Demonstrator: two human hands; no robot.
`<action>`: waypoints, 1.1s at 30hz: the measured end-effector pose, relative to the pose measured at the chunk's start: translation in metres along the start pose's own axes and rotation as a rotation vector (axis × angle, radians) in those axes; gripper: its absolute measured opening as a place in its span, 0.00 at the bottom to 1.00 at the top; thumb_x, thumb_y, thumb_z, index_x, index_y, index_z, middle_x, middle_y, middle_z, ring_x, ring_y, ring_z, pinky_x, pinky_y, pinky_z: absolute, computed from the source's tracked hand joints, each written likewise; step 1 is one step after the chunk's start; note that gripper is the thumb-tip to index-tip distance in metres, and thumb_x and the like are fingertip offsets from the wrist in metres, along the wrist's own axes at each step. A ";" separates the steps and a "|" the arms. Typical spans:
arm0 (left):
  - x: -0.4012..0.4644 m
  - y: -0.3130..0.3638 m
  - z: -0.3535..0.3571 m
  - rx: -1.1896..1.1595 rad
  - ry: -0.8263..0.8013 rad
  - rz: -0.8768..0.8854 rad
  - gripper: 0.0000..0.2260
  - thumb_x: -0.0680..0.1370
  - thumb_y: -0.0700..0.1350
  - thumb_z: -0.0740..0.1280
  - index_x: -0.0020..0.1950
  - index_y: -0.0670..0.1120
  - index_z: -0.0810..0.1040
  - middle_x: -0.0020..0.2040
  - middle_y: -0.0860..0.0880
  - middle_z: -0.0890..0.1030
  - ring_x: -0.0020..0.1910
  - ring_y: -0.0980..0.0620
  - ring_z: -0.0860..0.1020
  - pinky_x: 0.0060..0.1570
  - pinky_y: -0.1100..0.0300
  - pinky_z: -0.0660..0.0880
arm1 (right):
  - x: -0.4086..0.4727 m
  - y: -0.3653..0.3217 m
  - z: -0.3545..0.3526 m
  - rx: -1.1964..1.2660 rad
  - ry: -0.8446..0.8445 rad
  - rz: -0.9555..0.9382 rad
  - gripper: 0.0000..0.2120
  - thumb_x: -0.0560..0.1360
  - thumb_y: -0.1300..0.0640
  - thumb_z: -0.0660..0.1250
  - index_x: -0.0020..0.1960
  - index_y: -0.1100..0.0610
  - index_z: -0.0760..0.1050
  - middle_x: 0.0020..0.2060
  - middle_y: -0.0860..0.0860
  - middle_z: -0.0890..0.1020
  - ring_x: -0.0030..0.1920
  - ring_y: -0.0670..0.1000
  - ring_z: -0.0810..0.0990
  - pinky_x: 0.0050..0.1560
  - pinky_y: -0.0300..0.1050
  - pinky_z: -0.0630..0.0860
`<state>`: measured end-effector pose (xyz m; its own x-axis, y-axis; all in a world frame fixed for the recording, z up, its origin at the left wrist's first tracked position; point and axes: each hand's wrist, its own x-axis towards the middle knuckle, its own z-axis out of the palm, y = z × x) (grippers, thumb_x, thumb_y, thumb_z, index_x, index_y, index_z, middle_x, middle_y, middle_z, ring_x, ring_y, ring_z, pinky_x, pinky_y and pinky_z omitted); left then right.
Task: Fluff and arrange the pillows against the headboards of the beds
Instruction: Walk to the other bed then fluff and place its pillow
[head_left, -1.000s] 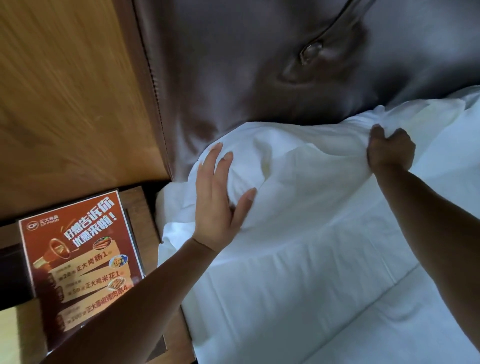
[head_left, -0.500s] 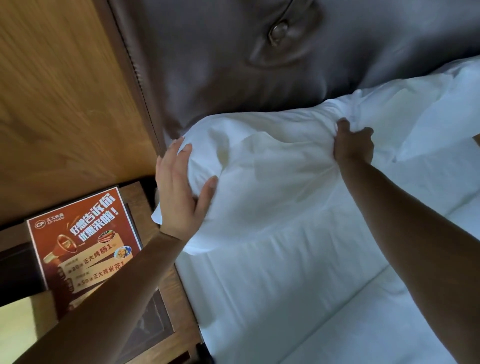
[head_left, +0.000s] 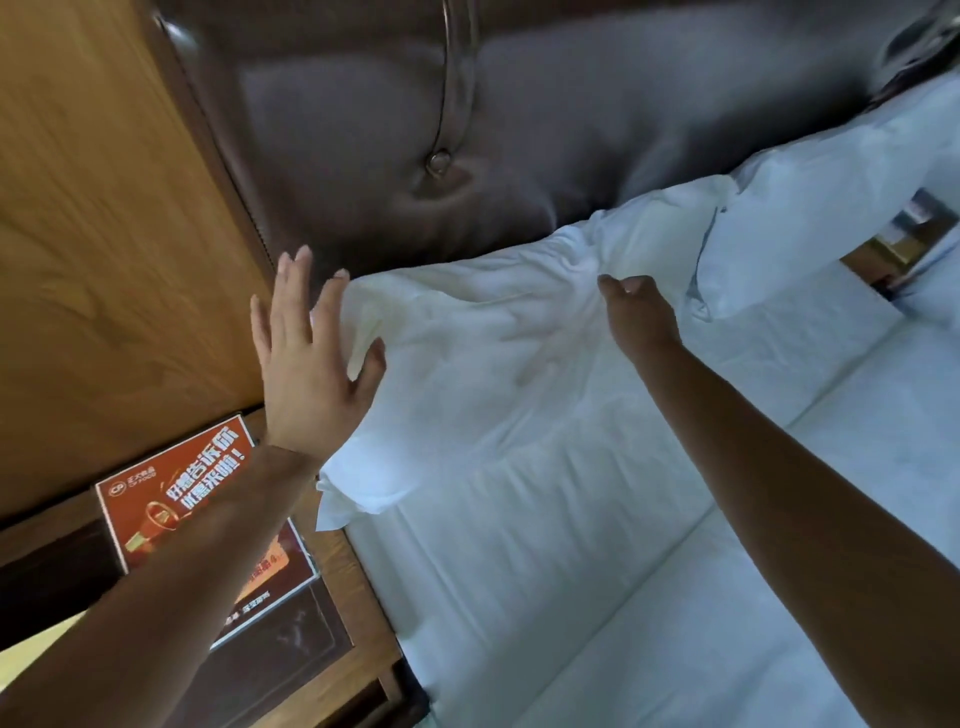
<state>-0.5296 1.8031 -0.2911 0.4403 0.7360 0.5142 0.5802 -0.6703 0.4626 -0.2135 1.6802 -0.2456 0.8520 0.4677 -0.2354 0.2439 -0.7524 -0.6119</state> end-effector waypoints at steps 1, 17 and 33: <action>0.006 0.008 -0.011 0.014 -0.007 -0.018 0.27 0.83 0.56 0.62 0.79 0.45 0.65 0.84 0.41 0.59 0.84 0.39 0.56 0.79 0.31 0.55 | -0.013 -0.001 -0.014 -0.011 0.002 -0.044 0.27 0.83 0.43 0.59 0.74 0.59 0.68 0.72 0.59 0.74 0.72 0.60 0.72 0.68 0.48 0.68; 0.045 0.204 -0.188 -0.003 -0.040 0.295 0.32 0.82 0.59 0.59 0.83 0.47 0.60 0.85 0.44 0.55 0.85 0.41 0.52 0.81 0.38 0.55 | -0.228 -0.007 -0.254 0.182 0.187 -0.449 0.24 0.83 0.42 0.59 0.78 0.44 0.66 0.77 0.45 0.69 0.76 0.47 0.67 0.67 0.40 0.62; 0.033 0.327 -0.285 -0.105 0.037 0.631 0.28 0.84 0.60 0.56 0.82 0.48 0.63 0.85 0.45 0.58 0.84 0.38 0.53 0.81 0.35 0.51 | -0.393 0.048 -0.359 -0.025 0.680 -0.658 0.24 0.84 0.41 0.58 0.78 0.44 0.66 0.79 0.44 0.66 0.79 0.47 0.62 0.77 0.52 0.65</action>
<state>-0.5211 1.5810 0.0831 0.6501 0.1946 0.7345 0.1462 -0.9806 0.1304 -0.3705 1.2936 0.0891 0.6252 0.4370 0.6466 0.7748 -0.4472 -0.4469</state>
